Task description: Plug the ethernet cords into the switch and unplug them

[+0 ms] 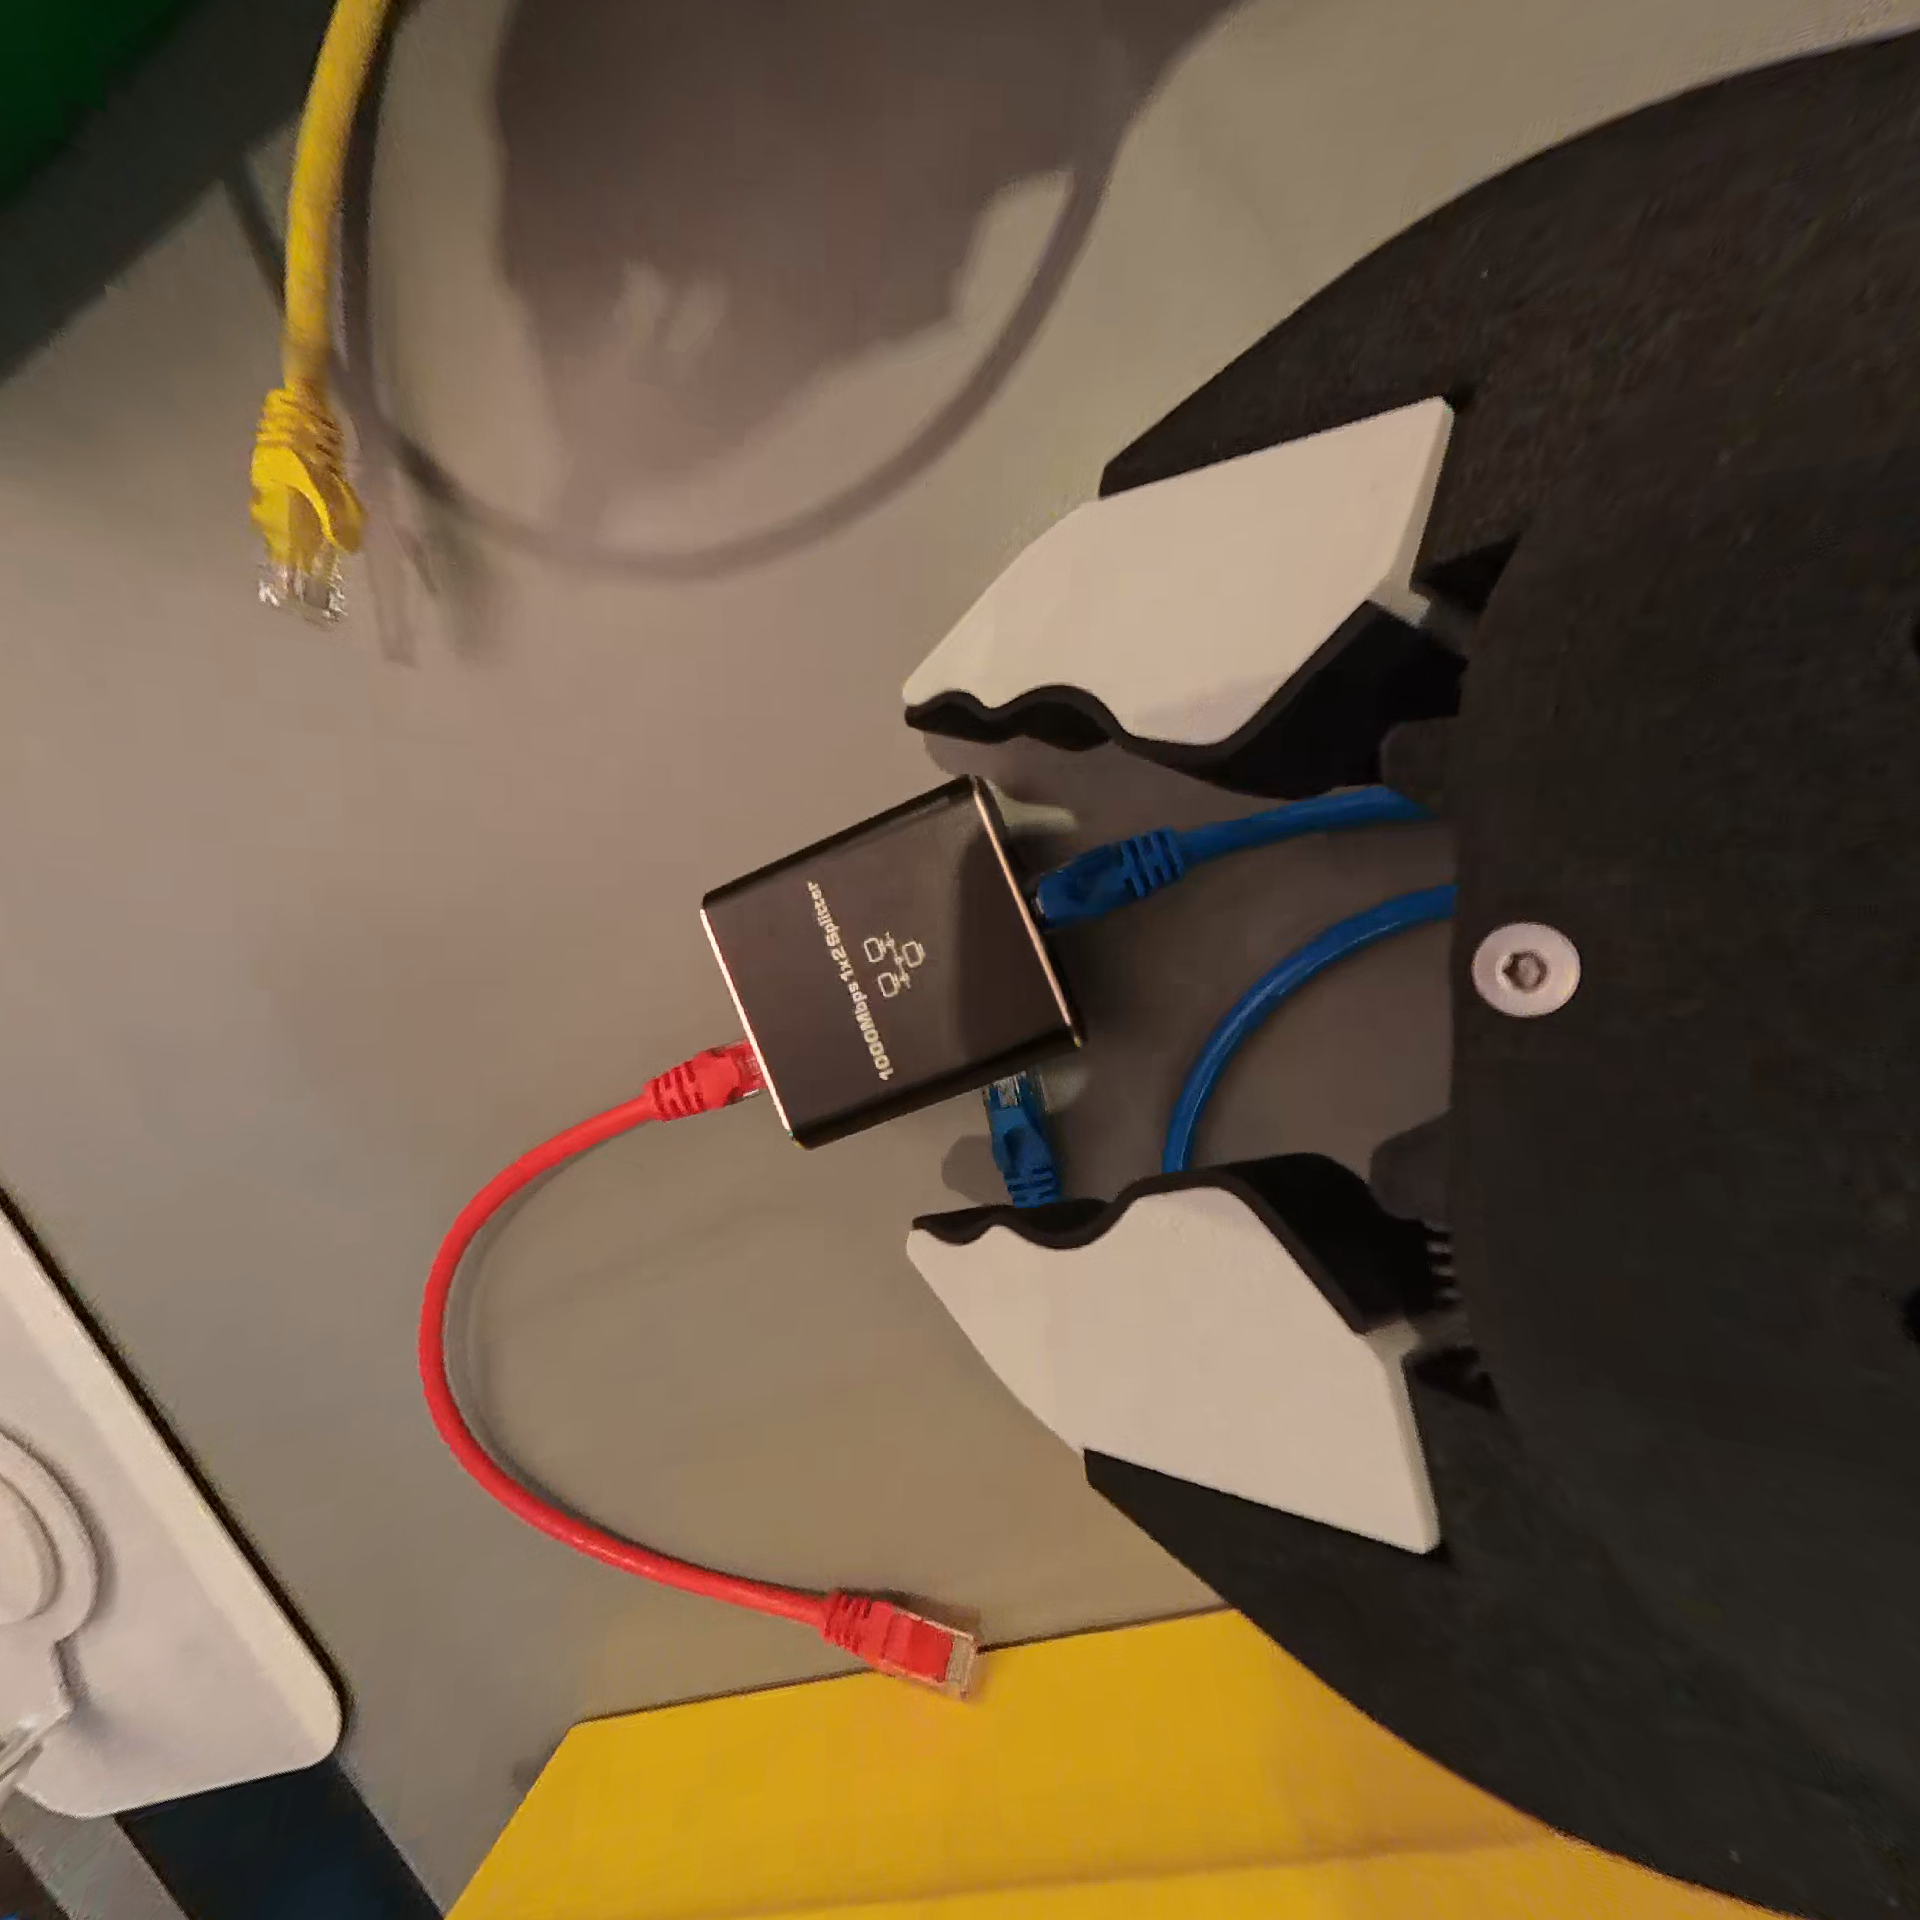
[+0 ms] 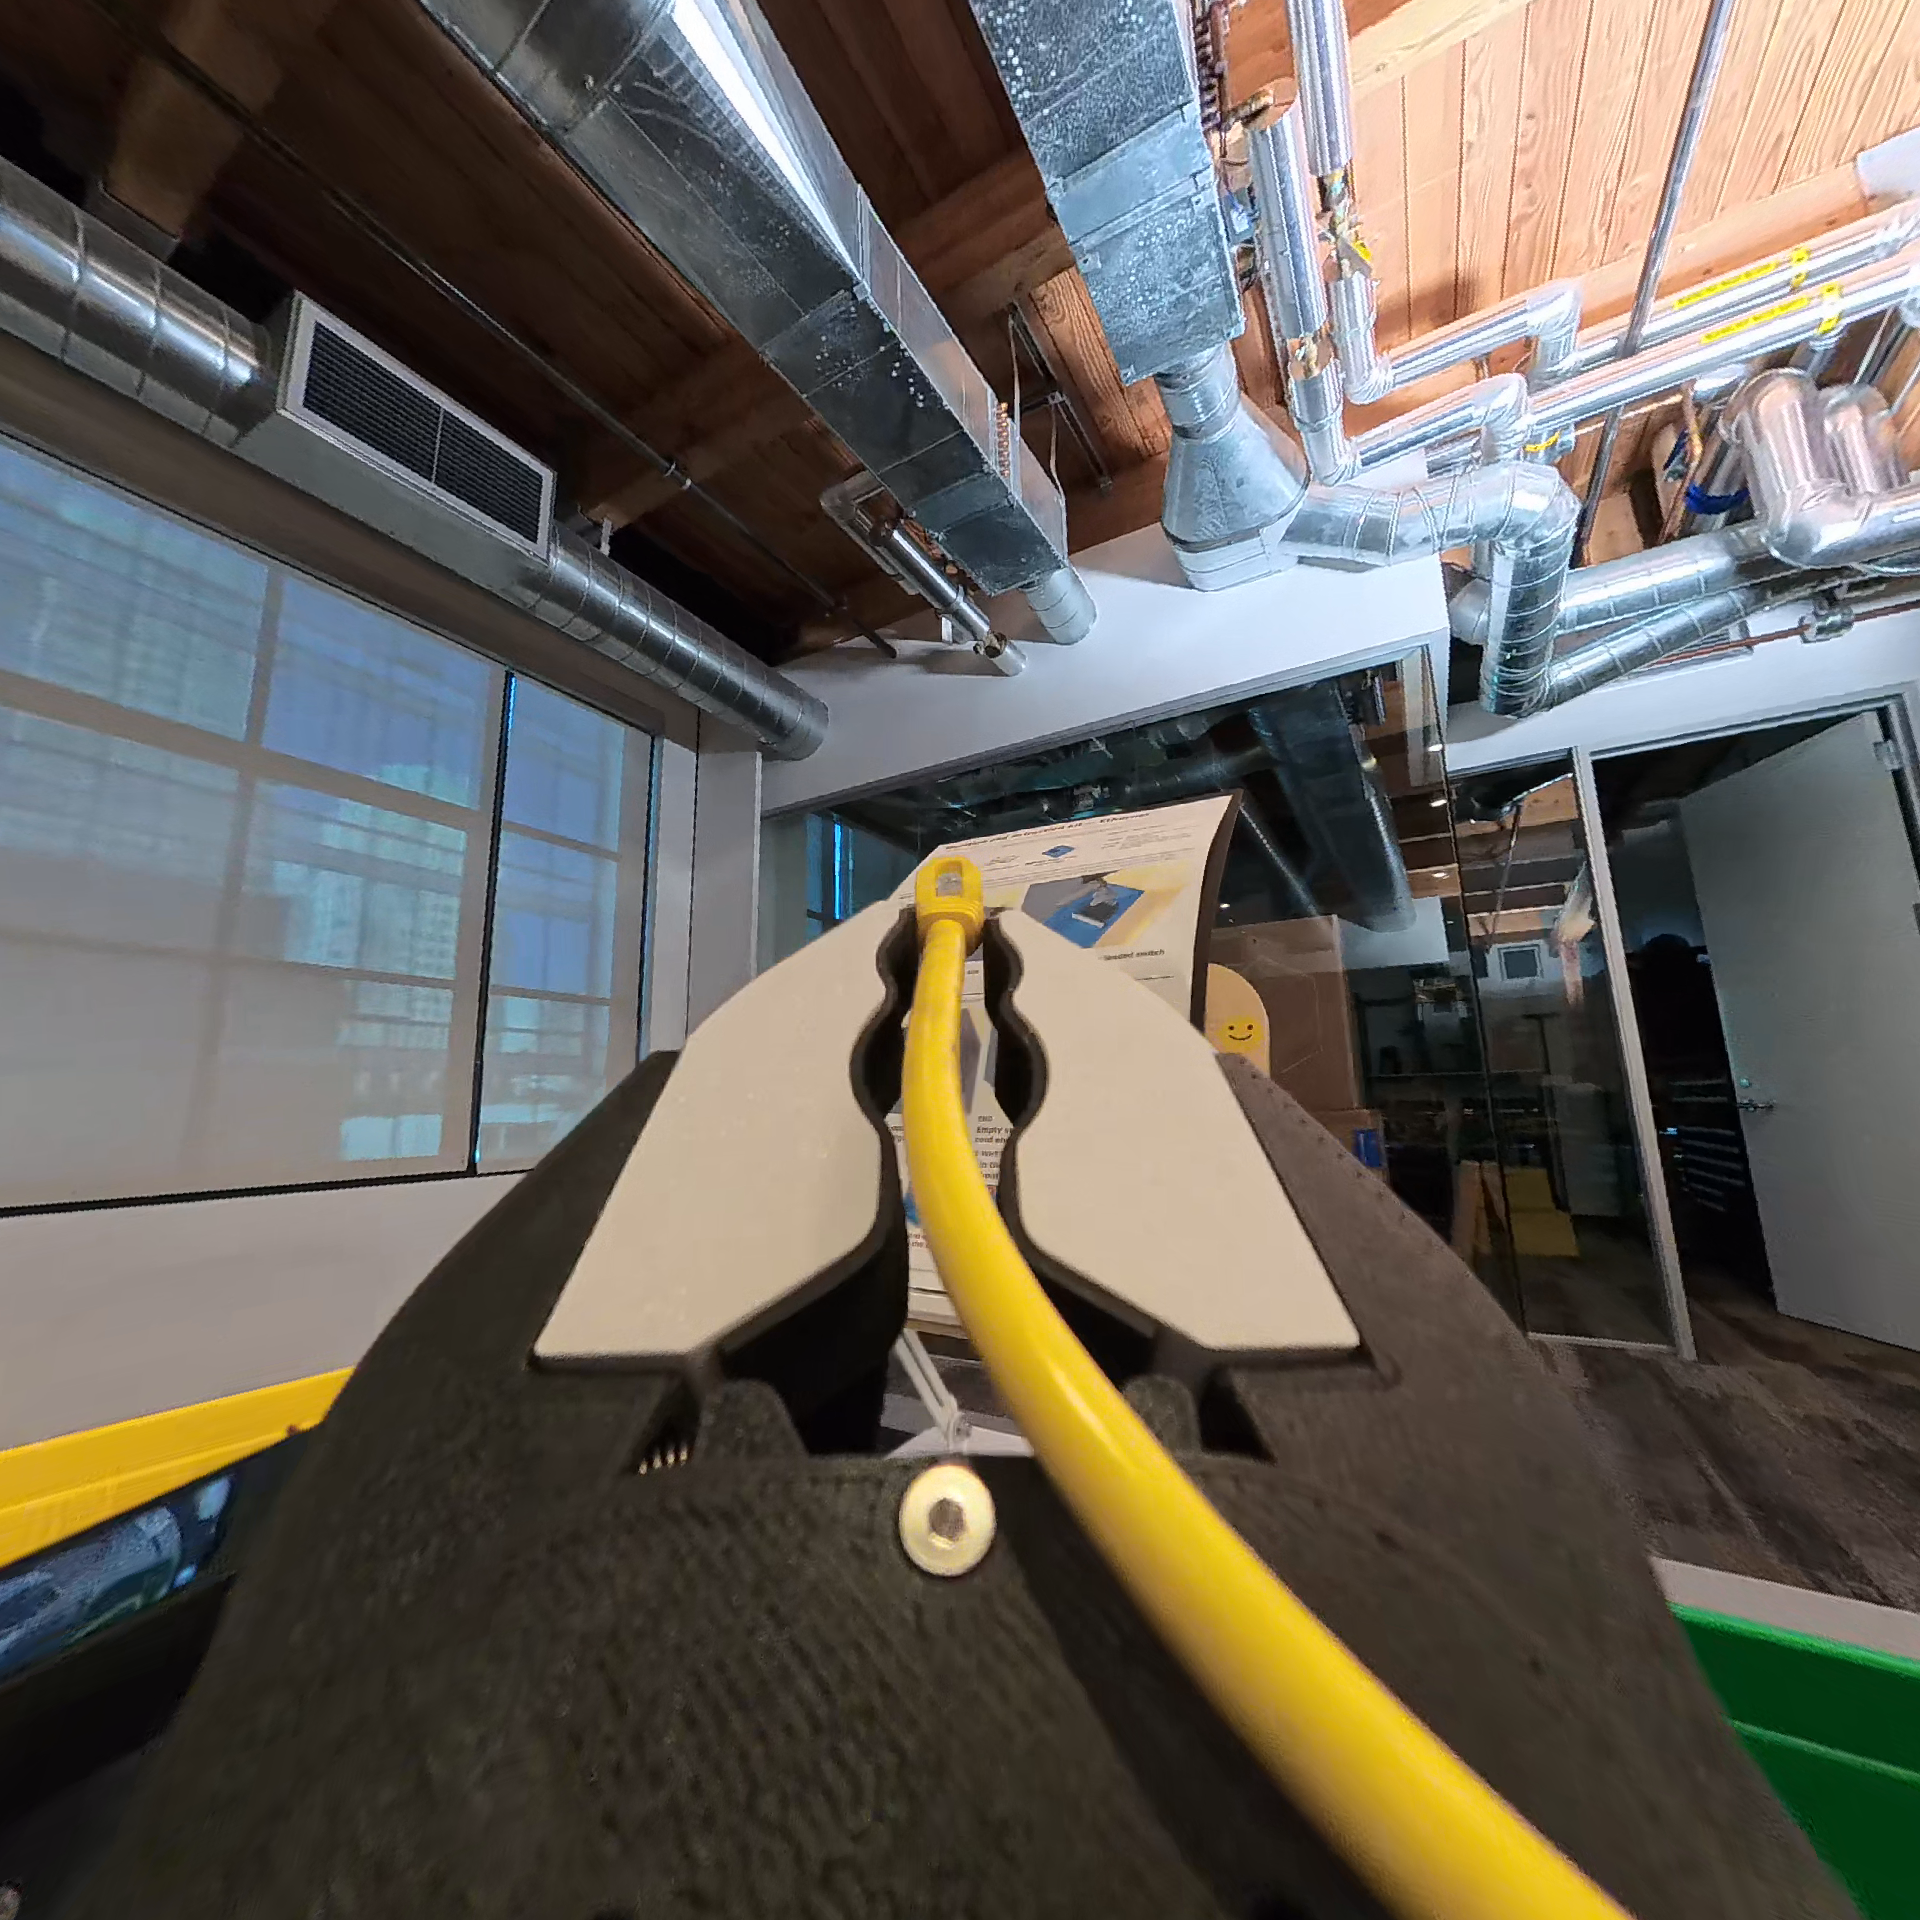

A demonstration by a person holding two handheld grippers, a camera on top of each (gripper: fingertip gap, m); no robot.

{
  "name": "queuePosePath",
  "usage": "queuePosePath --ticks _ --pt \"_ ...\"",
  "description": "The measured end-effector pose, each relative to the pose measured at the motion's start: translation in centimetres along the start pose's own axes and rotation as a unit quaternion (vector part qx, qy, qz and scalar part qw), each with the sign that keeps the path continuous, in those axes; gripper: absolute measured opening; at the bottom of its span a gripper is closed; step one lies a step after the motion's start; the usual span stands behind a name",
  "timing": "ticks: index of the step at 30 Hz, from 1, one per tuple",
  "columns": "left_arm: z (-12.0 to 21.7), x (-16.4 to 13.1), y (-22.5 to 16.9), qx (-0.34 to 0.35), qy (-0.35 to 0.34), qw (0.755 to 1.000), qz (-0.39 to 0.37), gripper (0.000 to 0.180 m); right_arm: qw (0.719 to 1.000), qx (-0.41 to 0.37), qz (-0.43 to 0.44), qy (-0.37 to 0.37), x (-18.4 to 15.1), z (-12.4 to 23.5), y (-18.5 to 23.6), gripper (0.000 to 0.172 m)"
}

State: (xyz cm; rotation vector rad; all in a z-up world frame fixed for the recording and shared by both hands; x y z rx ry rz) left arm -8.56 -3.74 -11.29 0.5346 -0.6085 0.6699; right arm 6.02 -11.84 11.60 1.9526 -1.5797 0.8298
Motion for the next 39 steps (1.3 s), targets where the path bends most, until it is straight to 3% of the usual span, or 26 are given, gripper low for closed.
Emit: queuePosePath --ticks 3,10,11,13,16,19,23,30,34,39 --pt "-0.5 -0.4 -0.1 -0.008 0.009 1.0 -0.005 0.062 1.0 0.001 0.0 0.002 -0.2 -0.1 0.0 0.013" --pt "0.2 -0.9 0.6 -0.039 0.067 0.997 -0.023 0.061 1.0 -0.001 -0.011 -0.002 -0.1 0.1 -0.5 0.013" --pt "0.1 -0.9 0.7 -0.034 0.071 0.997 -0.023 0.064 1.0 -0.001 -0.013 -0.002 -0.1 0.1 -0.5 0.013" --pt "-0.4 -1.1 0.9 -0.002 0.086 0.996 -0.025 0.089 1.0 0.0 -0.01 0.002 -0.1 0.1 -0.6 0.013" --pt "-1.0 -0.7 0.7 0.014 0.087 0.996 -0.011 0.093 1.0 0.002 -0.005 0.004 -0.2 0.1 -0.4 0.013" --pt "-1.4 -0.5 0.4 0.013 0.083 0.996 -0.009 0.065 1.0 0.006 -0.008 0.001 -0.1 0.1 -0.3 0.013" --pt "-1.5 -0.3 0.2 -0.012 0.091 0.995 -0.026 0.064 1.0 0.008 -0.023 -0.001 -0.2 0.1 -0.5 0.013" --pt "-0.1 0.0 -1.4 -0.138 0.095 0.986 -0.024 0.063 0.999 0.016 -0.03 0.0 -0.1 0.1 -0.5 0.013" --pt "2.3 1.5 -0.8 -0.23 0.046 0.972 -0.012 0.063 0.999 0.031 -0.032 0.009 -0.4 -0.1 -0.2 0.013" --pt "6.5 3.7 1.4 -0.352 -0.043 0.935 -0.013 0.063 0.994 0.085 -0.06 0.033 -1.0 -0.7 1.1 0.012"
Point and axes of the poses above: each gripper's, where its closed fingertips meet, z back along the fingers, x out of its top, y = z × x across the jaws, the point moved 3 cm from there along z, back along the fingers, and after that the axes turned 2 degrees about x, right-handed, at the moved point
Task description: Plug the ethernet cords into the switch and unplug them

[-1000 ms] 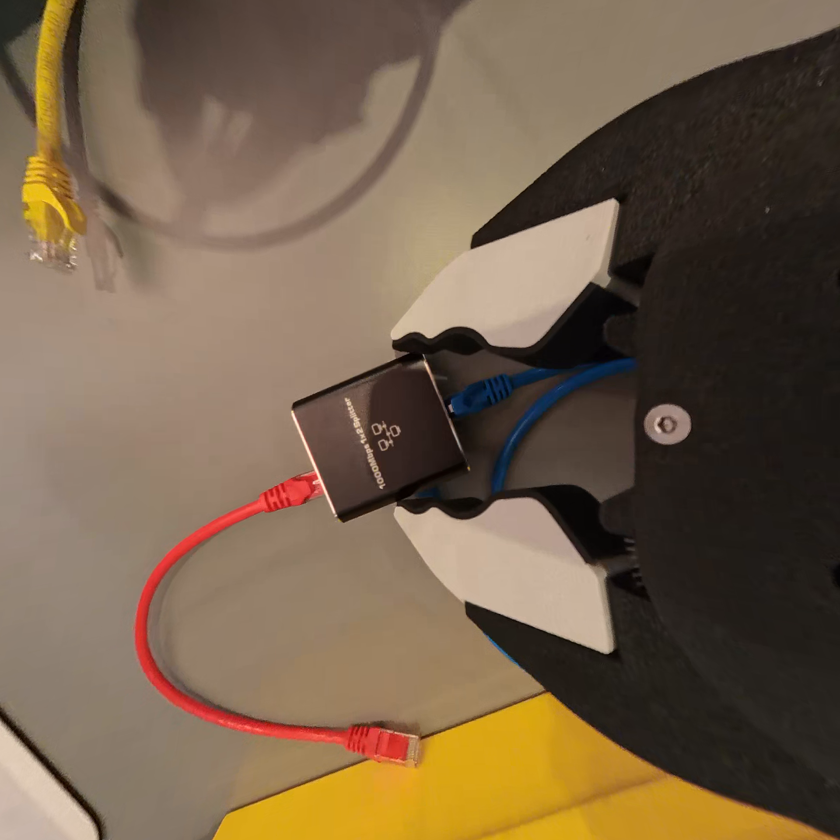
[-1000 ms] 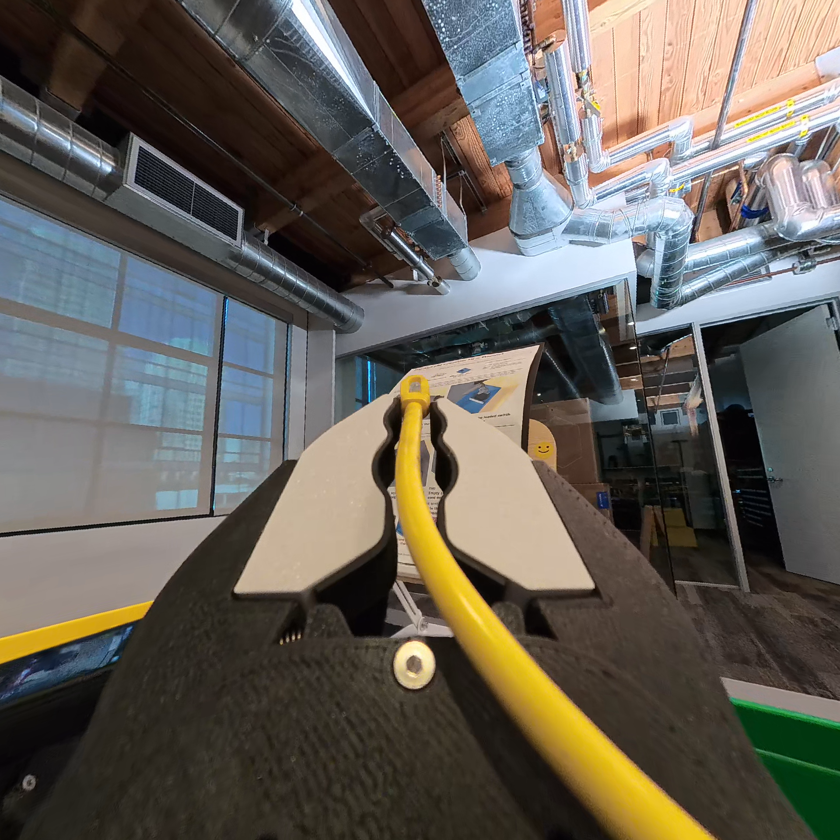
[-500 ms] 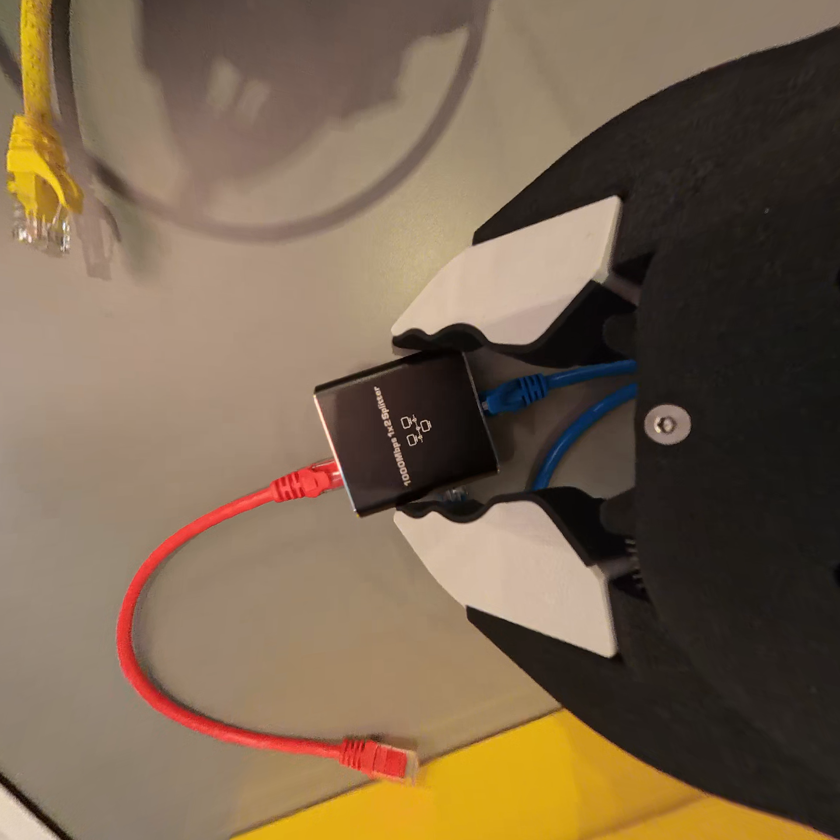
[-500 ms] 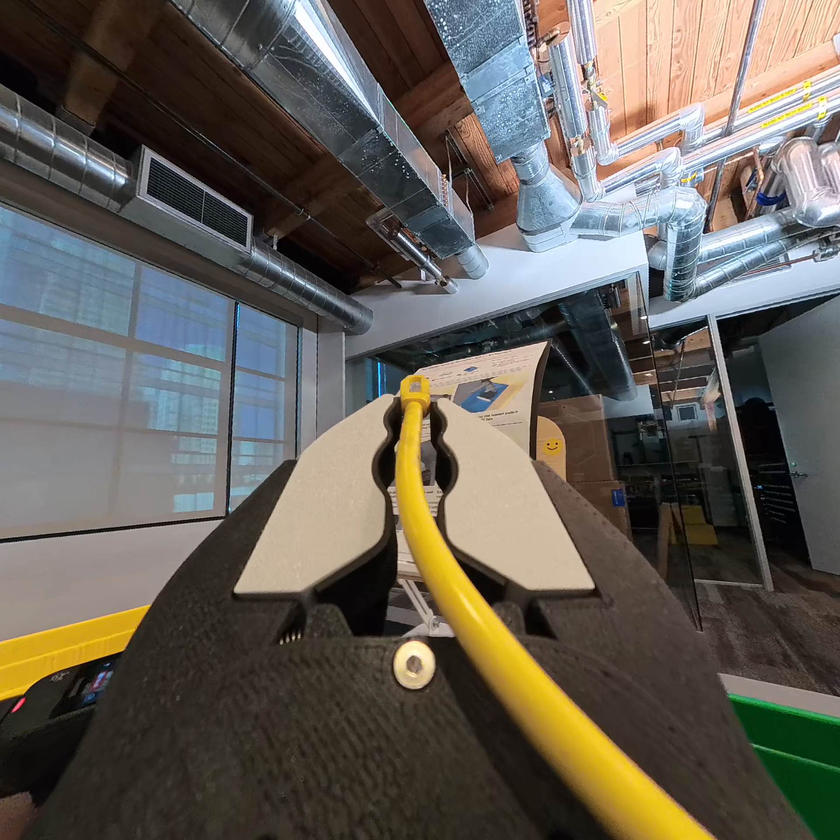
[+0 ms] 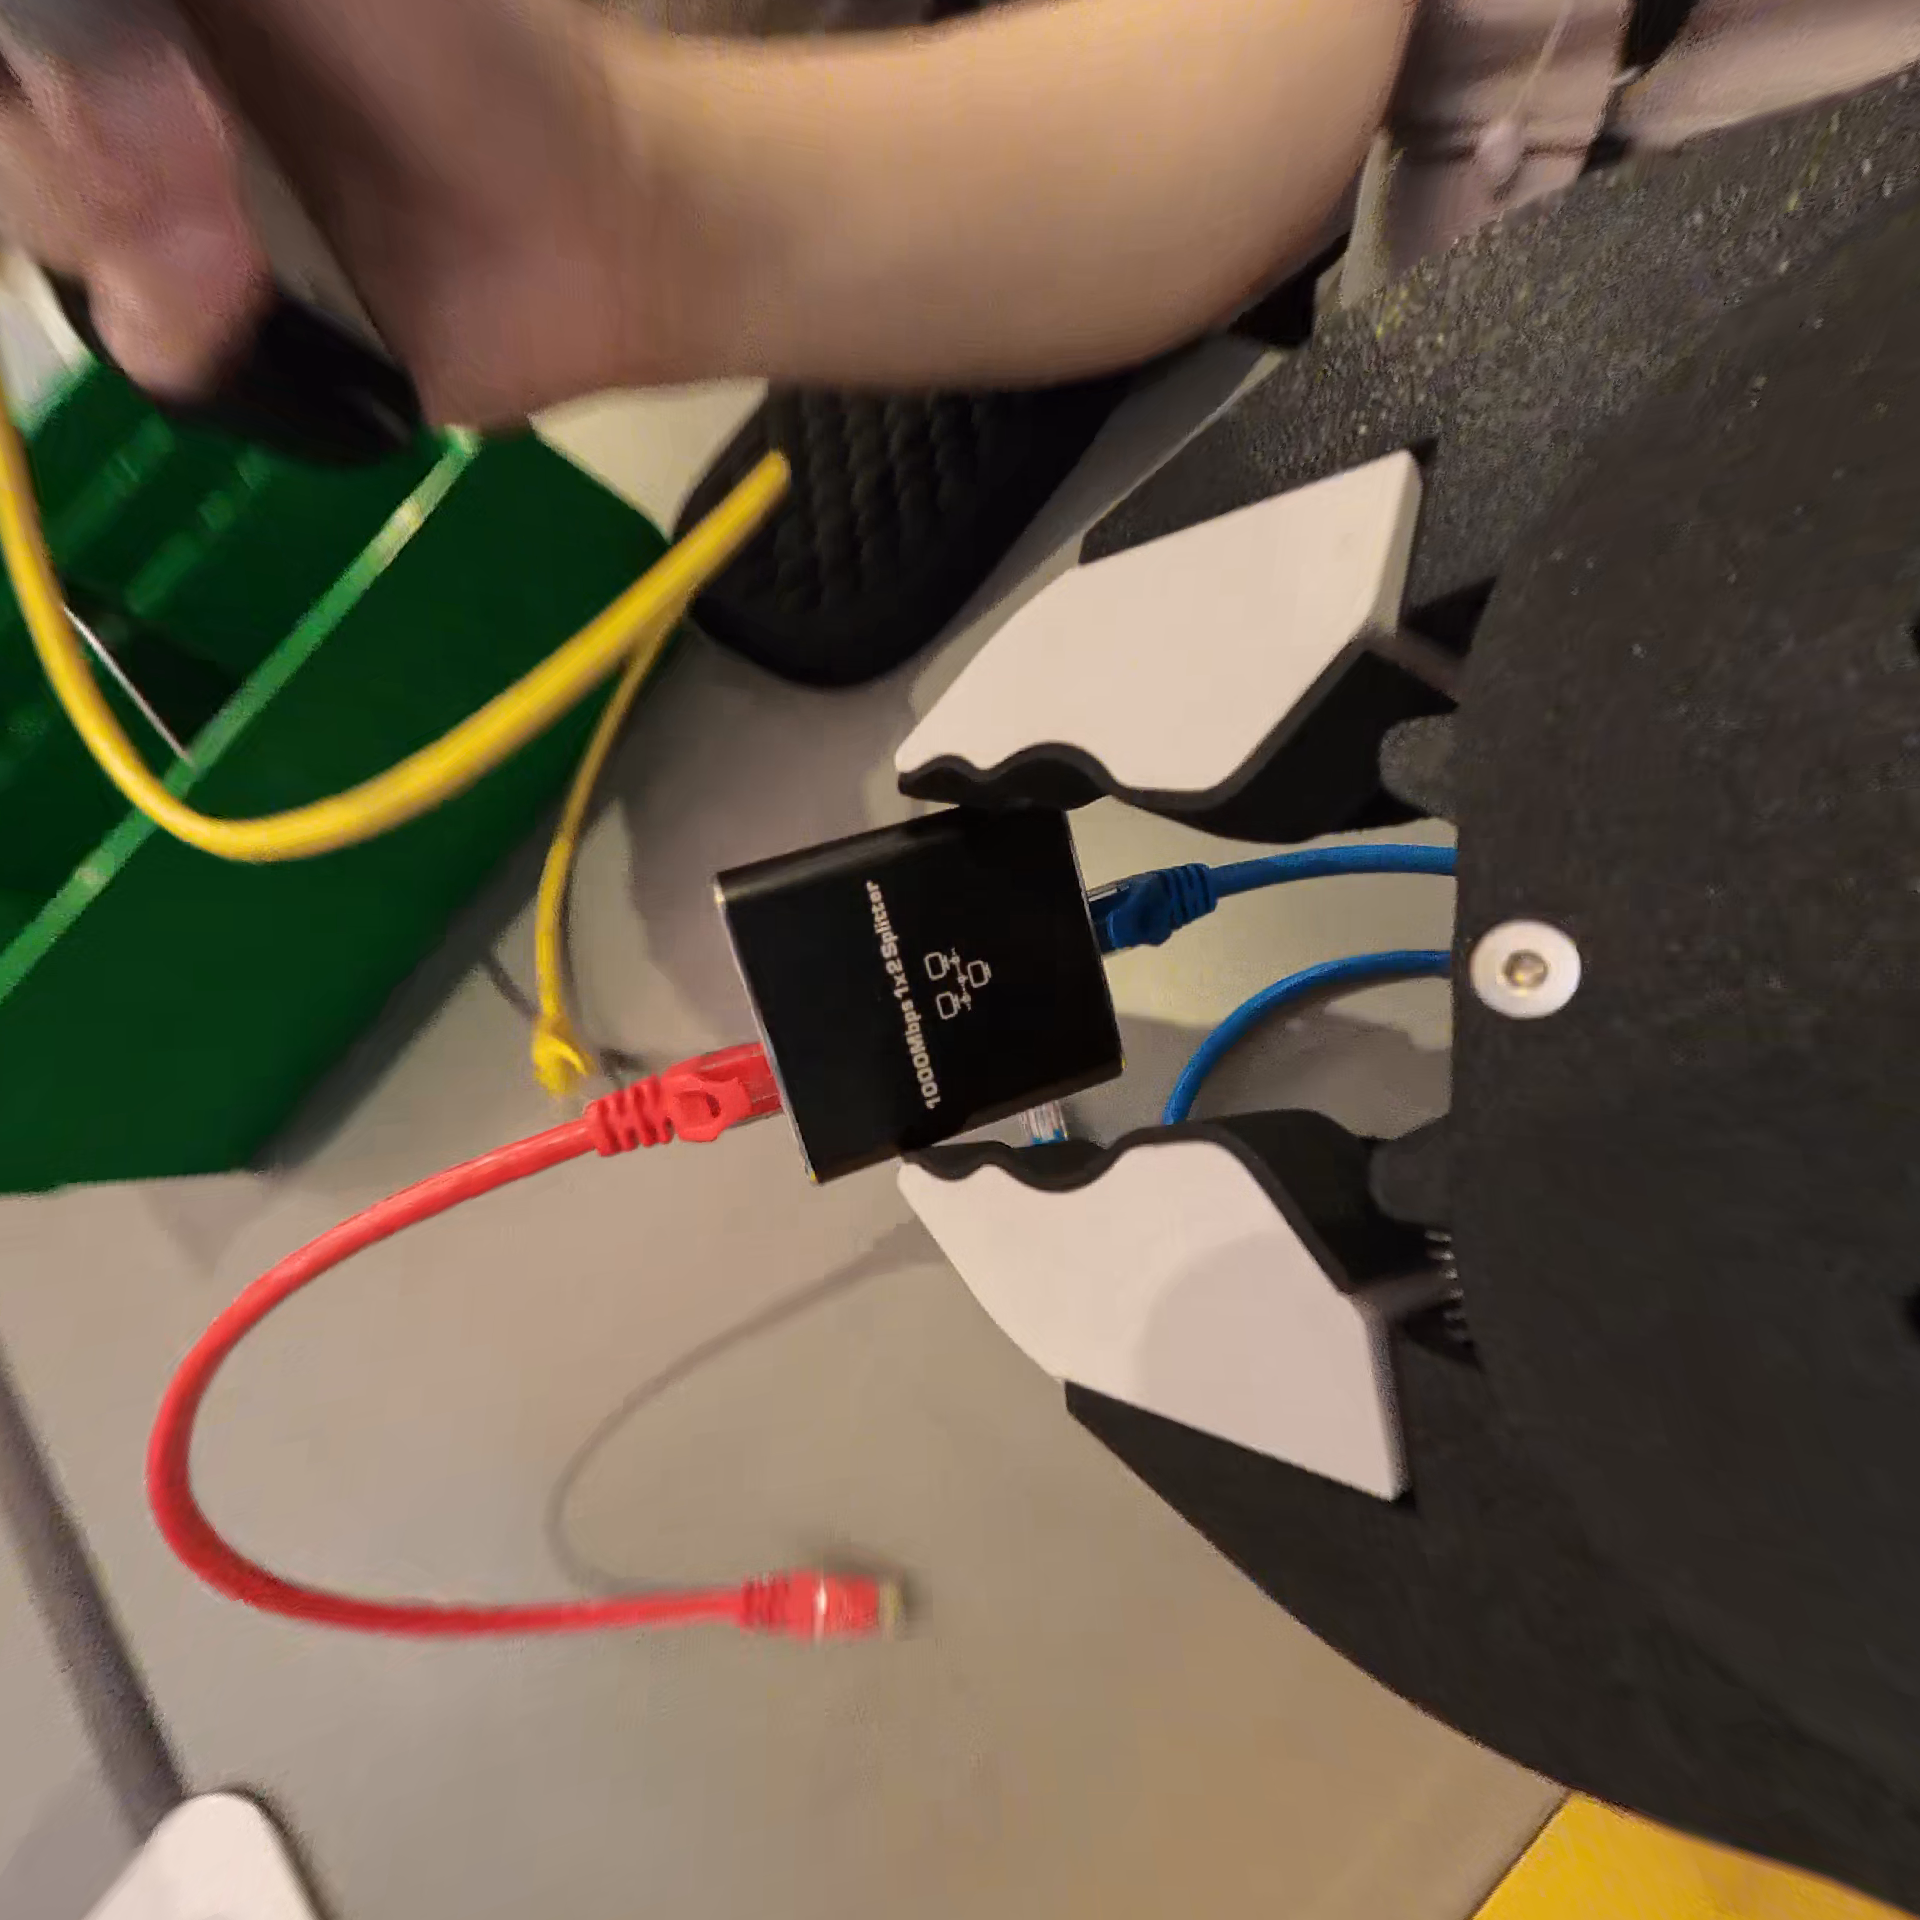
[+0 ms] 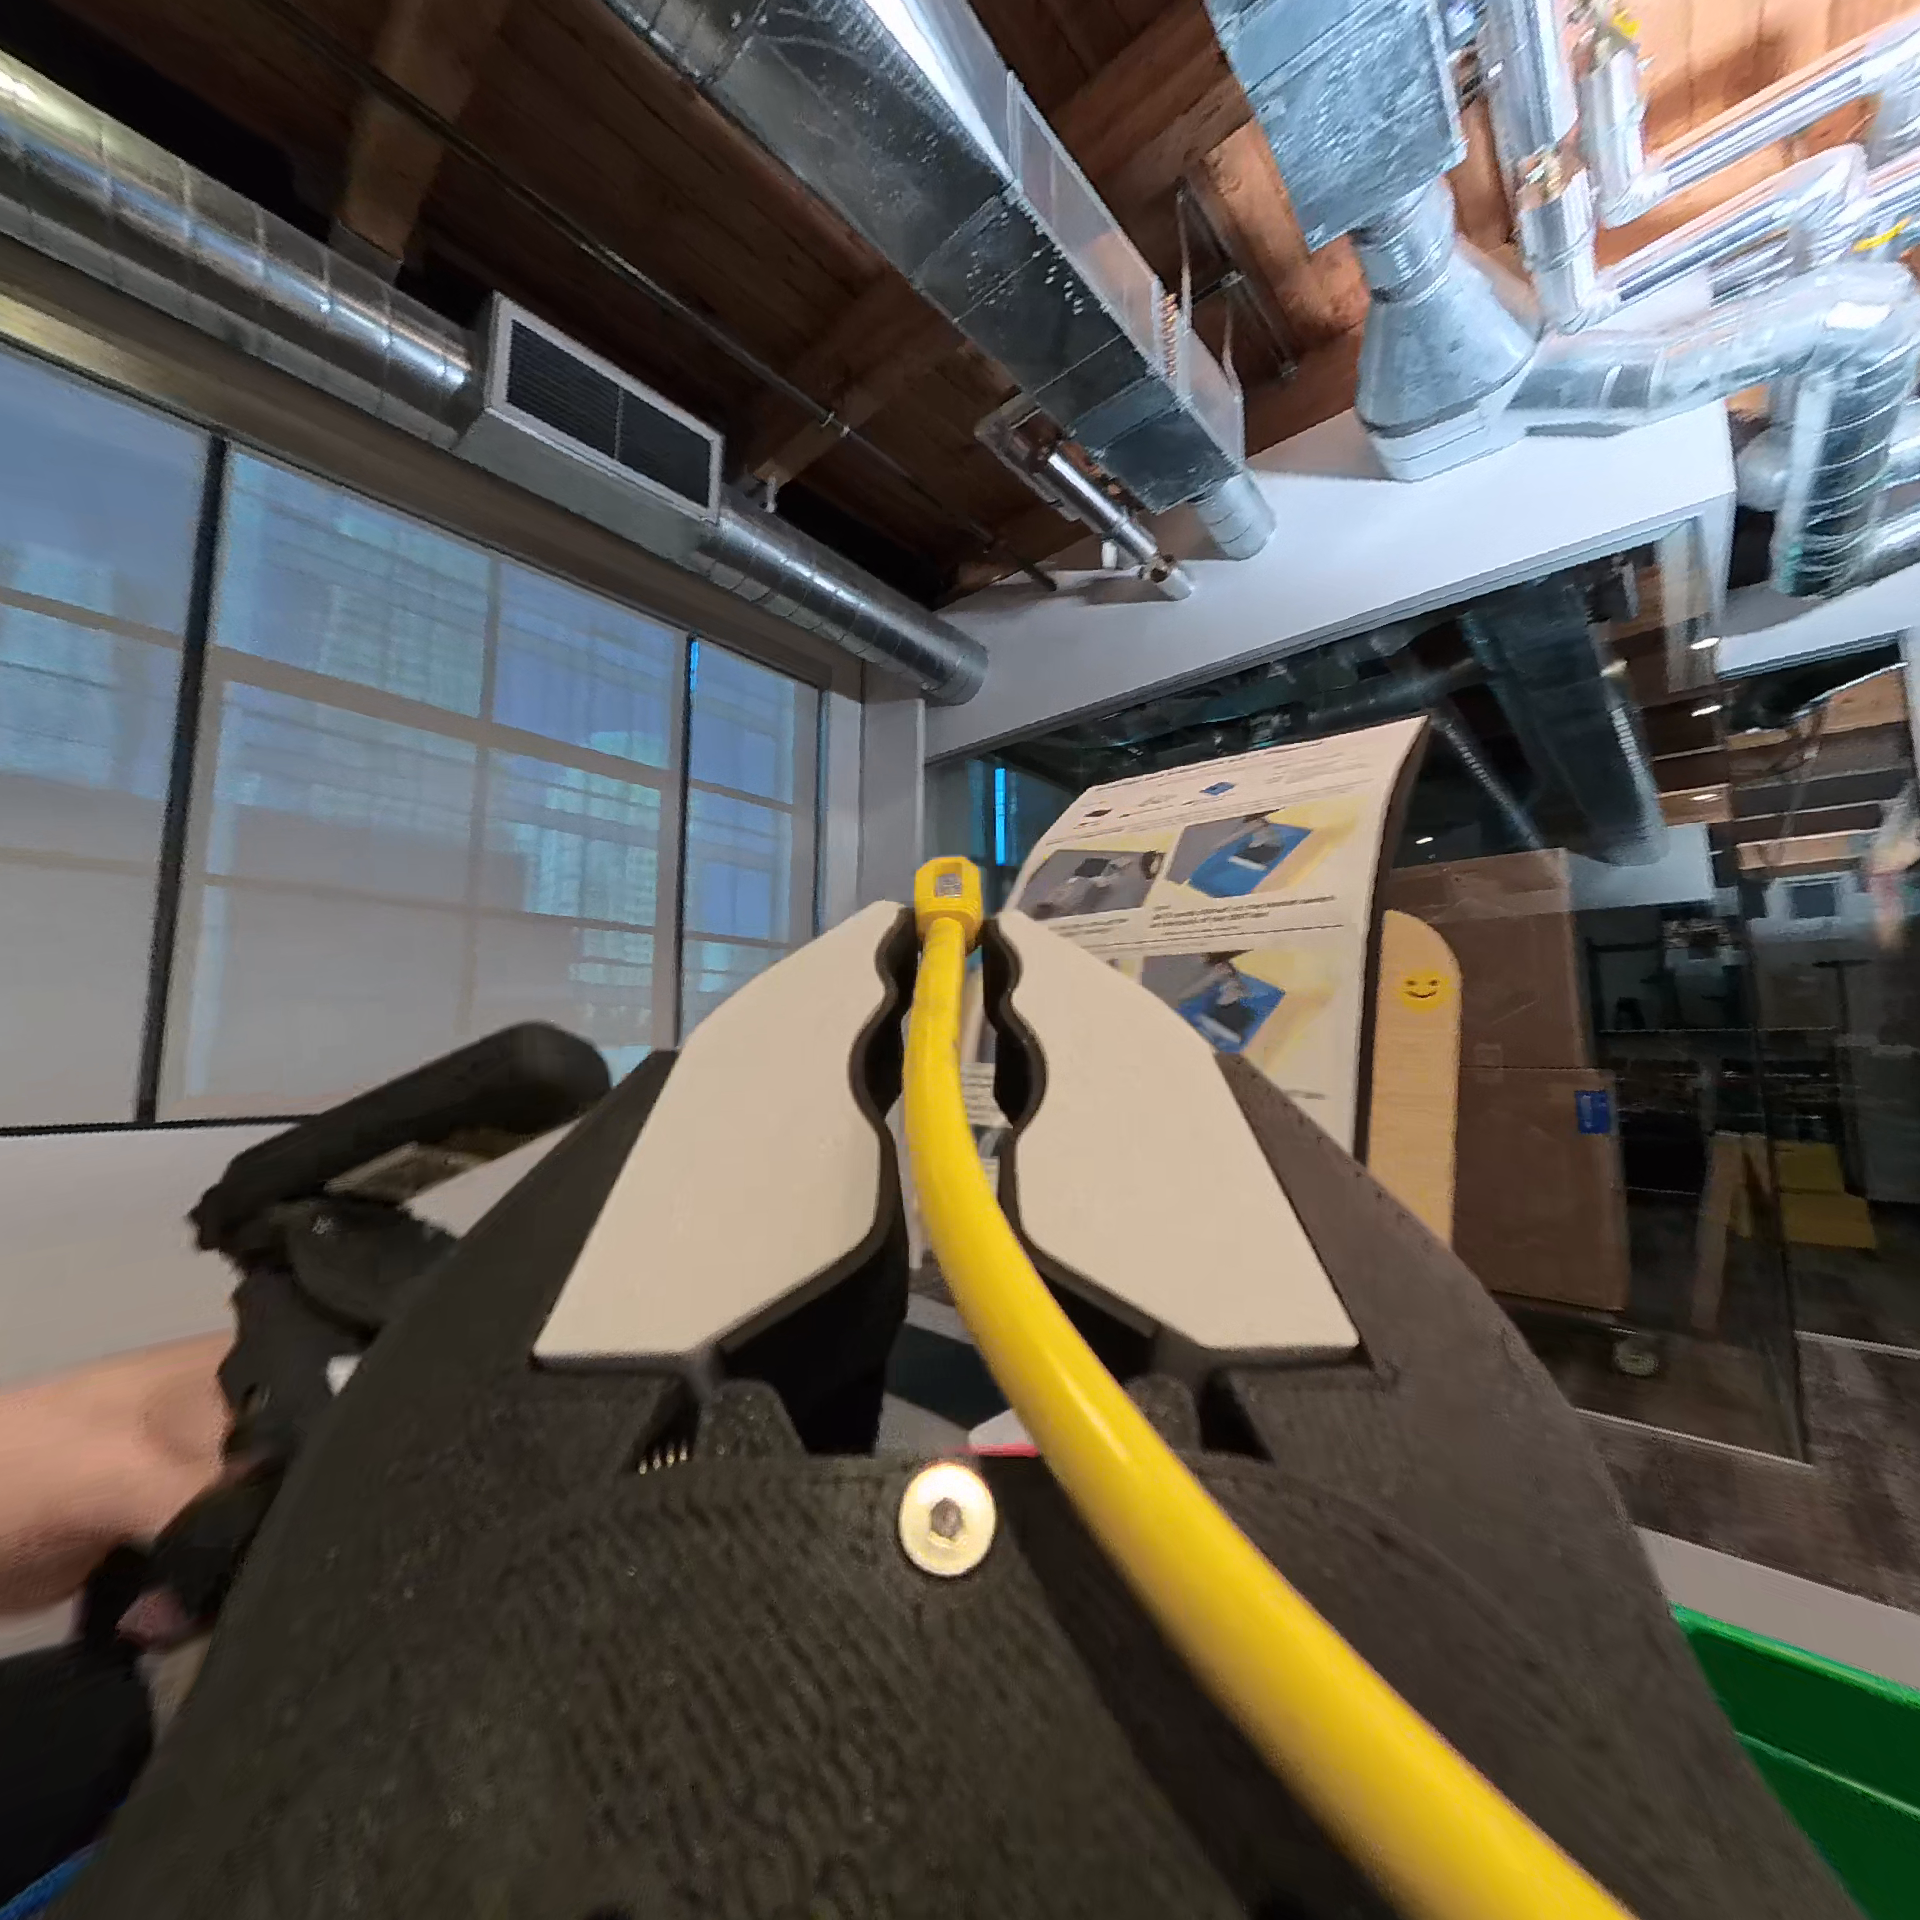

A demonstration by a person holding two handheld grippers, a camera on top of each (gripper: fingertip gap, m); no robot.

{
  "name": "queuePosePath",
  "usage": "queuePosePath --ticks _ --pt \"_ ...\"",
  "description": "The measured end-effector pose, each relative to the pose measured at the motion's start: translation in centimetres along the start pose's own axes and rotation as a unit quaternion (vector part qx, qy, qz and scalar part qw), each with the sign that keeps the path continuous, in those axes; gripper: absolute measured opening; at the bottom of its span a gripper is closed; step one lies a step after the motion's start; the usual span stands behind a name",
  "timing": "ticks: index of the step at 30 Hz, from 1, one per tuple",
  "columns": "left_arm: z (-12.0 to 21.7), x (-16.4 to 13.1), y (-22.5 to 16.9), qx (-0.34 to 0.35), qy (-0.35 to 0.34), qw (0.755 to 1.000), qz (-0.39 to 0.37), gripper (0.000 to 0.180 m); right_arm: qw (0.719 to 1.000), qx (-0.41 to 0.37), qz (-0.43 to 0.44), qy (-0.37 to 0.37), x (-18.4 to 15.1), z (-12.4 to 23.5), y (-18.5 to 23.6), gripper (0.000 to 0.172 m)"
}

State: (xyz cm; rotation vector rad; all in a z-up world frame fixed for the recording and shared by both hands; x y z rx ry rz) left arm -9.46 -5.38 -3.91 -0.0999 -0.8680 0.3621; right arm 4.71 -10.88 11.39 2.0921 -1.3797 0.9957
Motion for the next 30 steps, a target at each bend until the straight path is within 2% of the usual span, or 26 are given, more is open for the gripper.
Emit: queuePosePath --ticks 3,7,10,13,17,25,30 --pt "3.6 1.7 -0.6 -0.094 -0.054 0.993 -0.056 0.063 0.998 0.056 -0.031 0.02 -0.9 -0.8 1.4 0.013" --pt "8.5 3.6 -0.8 -0.187 -0.106 0.966 -0.147 0.062 0.982 0.159 -0.097 0.045 -1.5 -1.8 4.0 0.013" --pt "11.1 5.0 -0.7 -0.205 -0.112 0.949 -0.21 0.062 0.958 0.241 -0.126 0.091 -1.9 -1.9 6.5 0.012" --pt "12.2 5.2 -0.9 -0.22 -0.089 0.93 -0.279 0.062 0.927 0.314 -0.144 0.146 -2.5 -1.5 8.9 0.012" --pt "11.8 5.8 -0.8 -0.245 -0.079 0.917 -0.306 0.062 0.919 0.317 -0.136 0.189 -3.4 -1.7 9.8 0.012" --pt "8.1 3.5 -0.6 -0.321 -0.051 0.899 -0.293 0.061 0.906 0.248 -0.154 0.305 -4.9 -1.4 9.3 0.012" --pt "7.9 2.8 -0.8 -0.34 -0.049 0.893 -0.29 0.062 0.891 0.23 -0.206 0.333 -6.4 -1.1 9.1 0.012"
Point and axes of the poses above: each gripper's, where its closed fingertips meet, z back along the fingers, x out of its top, y = z × x across the jaws, the point moved 3 cm from there along z, back along the fingers, and after that the axes turned 2 degrees about x, right-handed, at the moved point
